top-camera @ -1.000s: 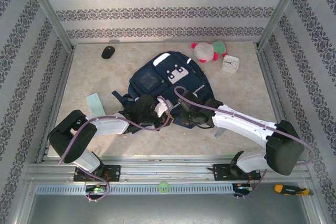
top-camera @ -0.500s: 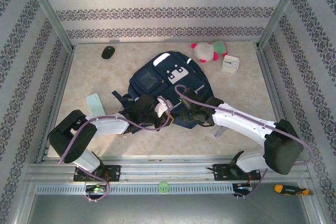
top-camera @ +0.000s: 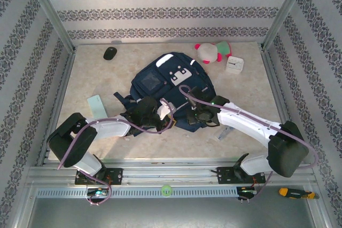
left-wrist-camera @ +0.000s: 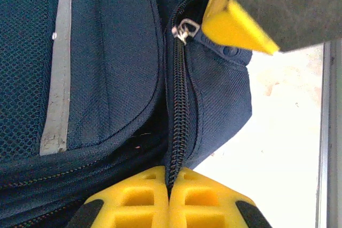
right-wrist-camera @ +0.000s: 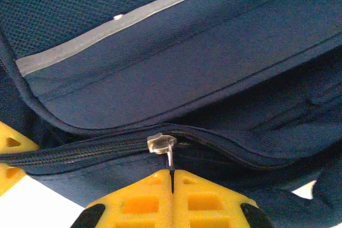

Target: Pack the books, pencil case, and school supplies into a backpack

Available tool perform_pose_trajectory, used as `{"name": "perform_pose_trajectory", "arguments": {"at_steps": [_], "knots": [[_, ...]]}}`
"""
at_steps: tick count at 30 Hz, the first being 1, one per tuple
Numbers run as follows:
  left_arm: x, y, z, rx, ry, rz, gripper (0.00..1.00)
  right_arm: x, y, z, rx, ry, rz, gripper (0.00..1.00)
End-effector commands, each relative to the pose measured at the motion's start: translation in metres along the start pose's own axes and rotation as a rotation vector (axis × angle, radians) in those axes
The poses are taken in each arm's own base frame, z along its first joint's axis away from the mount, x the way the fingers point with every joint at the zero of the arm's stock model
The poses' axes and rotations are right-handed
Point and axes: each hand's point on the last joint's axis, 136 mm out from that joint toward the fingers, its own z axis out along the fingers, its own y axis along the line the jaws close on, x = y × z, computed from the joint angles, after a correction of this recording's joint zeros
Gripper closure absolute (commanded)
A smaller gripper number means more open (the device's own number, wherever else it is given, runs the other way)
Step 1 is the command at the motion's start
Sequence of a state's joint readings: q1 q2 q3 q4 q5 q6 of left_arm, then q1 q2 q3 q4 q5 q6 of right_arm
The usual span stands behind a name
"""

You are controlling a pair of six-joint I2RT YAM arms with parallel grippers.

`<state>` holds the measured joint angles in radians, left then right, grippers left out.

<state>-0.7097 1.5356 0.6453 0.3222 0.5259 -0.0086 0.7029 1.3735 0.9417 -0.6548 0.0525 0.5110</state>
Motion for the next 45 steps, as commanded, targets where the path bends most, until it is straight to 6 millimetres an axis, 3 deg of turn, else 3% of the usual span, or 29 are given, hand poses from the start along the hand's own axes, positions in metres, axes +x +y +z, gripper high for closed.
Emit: {"name": "perform_pose_trajectory", "arguments": {"at_steps": [1, 4, 11, 18, 24, 30, 45], "knots": [[-0.013, -0.005, -0.01, 0.003, -0.02, 0.047, 1.0, 0.019, -0.028, -0.001, 0.053, 0.063, 0.018, 0.97], [-0.011, -0.004, -0.013, -0.005, -0.014, 0.054, 1.0, 0.022, -0.033, -0.001, 0.023, 0.071, 0.046, 0.99], [-0.013, -0.006, -0.015, 0.008, -0.017, 0.065, 1.0, 0.018, -0.005, 0.0, -0.153, 0.051, 0.043, 0.98], [-0.019, -0.008, -0.014, 0.019, -0.029, 0.066, 1.0, 0.011, 0.006, 0.001, -0.201, 0.041, 0.042, 0.86], [-0.018, -0.007, -0.014, 0.016, -0.025, 0.059, 1.0, 0.007, 0.002, -0.017, -0.176, 0.028, 0.07, 0.78], [-0.02, -0.007, -0.014, 0.015, -0.037, 0.052, 1.0, 0.002, 0.013, -0.031, -0.25, 0.019, 0.172, 0.72], [-0.023, -0.007, -0.012, 0.021, -0.048, 0.052, 1.0, 0.012, 0.02, -0.005, -0.201, 0.117, 0.216, 0.66]]}}
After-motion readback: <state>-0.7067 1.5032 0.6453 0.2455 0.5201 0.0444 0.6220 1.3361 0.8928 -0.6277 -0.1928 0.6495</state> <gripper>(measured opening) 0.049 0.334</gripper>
